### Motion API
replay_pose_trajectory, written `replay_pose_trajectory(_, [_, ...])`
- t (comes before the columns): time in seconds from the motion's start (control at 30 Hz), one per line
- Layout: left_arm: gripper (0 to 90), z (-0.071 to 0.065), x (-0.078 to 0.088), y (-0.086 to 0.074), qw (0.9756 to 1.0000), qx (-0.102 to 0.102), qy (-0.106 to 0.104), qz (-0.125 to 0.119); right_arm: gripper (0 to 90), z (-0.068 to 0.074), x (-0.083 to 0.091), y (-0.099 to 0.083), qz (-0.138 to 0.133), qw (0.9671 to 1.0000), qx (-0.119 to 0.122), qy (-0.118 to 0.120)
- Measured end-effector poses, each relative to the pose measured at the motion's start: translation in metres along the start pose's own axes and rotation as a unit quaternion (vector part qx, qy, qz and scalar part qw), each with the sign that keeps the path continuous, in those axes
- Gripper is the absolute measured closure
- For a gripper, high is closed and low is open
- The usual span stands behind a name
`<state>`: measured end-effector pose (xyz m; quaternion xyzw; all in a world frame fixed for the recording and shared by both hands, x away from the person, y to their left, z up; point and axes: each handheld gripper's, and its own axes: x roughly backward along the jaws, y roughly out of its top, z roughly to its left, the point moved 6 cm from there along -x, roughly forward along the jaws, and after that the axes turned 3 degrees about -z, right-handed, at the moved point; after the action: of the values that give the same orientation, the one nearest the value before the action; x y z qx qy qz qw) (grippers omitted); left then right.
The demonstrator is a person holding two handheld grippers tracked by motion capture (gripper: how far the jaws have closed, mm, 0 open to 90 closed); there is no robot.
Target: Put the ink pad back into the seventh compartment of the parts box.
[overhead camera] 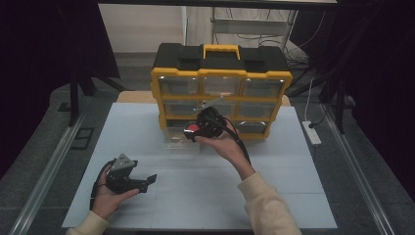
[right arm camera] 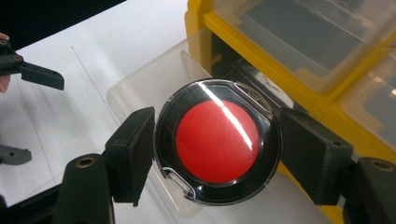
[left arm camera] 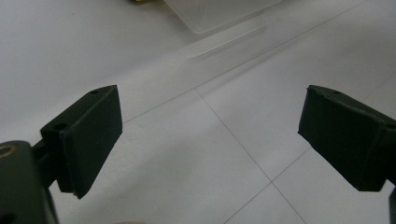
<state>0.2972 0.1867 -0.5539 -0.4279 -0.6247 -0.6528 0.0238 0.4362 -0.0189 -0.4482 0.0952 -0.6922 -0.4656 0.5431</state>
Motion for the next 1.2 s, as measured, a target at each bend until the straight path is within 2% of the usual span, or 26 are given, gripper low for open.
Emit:
replay_pose_trajectory(0.4, [7.3,0.001,0.001,-0.001,1.0,0.002,0.0,0.0,29.8,0.014,-0.024,0.017,0.008,0.9998,0.012,0.013])
replay_pose_trajectory(0.8, [7.4,0.001,0.0,-0.001,1.0,0.0,0.001,0.002,29.8,0.011,-0.029,0.011,0.021,0.9997,0.015,0.006])
replay_pose_trajectory(0.97, [7.4,0.0,0.0,-0.001,1.0,-0.001,0.0,0.002,29.8,0.011,-0.035,0.006,0.033,0.9993,0.016,-0.004])
replay_pose_trajectory(1.2, [7.5,0.001,0.0,-0.002,1.0,0.002,0.002,0.003,29.7,0.012,-0.038,0.004,0.036,0.9992,0.019,-0.002])
